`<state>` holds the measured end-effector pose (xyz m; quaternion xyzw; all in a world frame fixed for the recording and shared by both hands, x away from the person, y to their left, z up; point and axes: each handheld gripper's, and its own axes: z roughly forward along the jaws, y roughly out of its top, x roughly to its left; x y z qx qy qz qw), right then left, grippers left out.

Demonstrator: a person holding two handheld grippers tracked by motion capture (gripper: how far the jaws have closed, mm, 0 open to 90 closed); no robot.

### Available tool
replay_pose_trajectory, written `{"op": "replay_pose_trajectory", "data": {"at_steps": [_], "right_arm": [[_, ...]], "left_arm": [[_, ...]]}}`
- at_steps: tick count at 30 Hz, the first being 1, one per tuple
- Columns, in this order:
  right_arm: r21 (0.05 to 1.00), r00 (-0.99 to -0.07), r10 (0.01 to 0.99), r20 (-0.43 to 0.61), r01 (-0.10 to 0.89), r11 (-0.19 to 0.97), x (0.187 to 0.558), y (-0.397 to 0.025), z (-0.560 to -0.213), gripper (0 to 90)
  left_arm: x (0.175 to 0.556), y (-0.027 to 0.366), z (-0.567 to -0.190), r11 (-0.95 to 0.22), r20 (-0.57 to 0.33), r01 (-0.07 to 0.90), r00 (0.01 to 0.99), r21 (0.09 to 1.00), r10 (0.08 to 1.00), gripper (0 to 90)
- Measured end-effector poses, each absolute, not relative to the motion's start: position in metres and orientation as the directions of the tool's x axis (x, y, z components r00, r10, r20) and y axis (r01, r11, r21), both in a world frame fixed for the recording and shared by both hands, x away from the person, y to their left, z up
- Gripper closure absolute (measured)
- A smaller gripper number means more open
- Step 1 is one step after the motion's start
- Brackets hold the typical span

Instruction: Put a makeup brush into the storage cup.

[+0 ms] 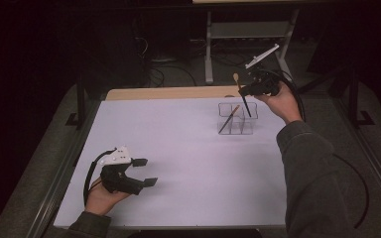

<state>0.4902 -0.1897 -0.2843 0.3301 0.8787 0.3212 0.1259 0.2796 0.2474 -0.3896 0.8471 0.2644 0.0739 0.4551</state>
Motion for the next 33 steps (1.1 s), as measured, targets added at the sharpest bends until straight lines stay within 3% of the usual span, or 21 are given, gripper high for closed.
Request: {"op": "replay_pose_trajectory", "data": {"at_steps": [33], "right_arm": [[0.614, -0.729, 0.684, 0.034, 0.555, 0.561, 0.487, -0.202, -0.311, 81.5]], "left_arm": [[0.279, 0.252, -0.390, -0.431, -0.124, 0.394, 0.838, 0.812, 0.532, 21.2]]}}
